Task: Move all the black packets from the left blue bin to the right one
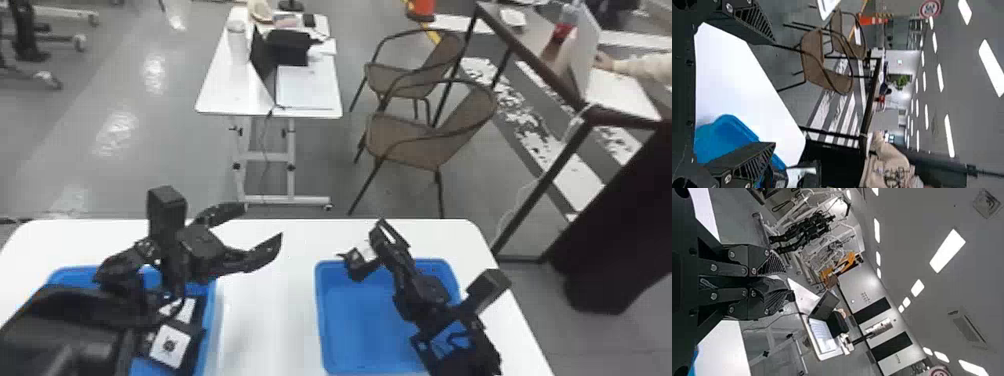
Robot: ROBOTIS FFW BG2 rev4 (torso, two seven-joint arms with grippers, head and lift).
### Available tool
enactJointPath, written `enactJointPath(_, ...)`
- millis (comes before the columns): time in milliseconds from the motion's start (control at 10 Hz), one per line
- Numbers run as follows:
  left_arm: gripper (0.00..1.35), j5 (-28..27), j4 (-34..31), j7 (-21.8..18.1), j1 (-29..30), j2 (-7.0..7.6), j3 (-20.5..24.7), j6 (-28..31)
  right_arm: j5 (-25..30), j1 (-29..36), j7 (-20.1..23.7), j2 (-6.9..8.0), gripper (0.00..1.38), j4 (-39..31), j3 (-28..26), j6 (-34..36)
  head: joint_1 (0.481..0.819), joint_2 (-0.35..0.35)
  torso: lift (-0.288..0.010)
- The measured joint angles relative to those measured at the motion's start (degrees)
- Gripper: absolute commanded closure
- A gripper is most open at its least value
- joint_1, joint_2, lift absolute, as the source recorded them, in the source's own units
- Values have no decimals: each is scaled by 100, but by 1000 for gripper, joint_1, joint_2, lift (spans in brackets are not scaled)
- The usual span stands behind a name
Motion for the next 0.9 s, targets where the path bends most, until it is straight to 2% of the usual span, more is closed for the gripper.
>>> enactJointPath(200, -1, 323, -922, 556, 856, 292, 642, 356, -81, 57, 7, 0, 1282, 427, -233, 5, 695, -71, 0)
enactJointPath(300, -1, 455, -1246, 715, 1208, 343, 918, 417, -121, 30, 10, 0, 1280, 783, -369, 5, 695, -48, 0)
enactJointPath(400, -1, 506, -1460, 740, 1462, 335, 1147, 435, -146, -71, 30, 0, 1259, 1210, -475, 5, 695, -38, 0)
enactJointPath(500, -1, 511, -1586, 736, 1626, 305, 1281, 417, -166, -214, 101, 0, 1069, 1648, -529, 5, 695, -33, 0)
enactJointPath(700, 179, 487, -1653, 734, 1728, 290, 1299, 287, -80, -449, 223, 0, 239, 2194, -574, -123, 695, -23, 0)
enactJointPath(800, 197, 452, -1656, 735, 1728, 286, 1285, 273, 106, -461, 200, 0, 56, 2130, -684, -334, 695, -35, 0)
enactJointPath(900, 193, 394, -1657, 724, 1739, 292, 1296, 280, 356, -375, 105, 0, 114, 1778, -882, -479, 695, -56, 0)
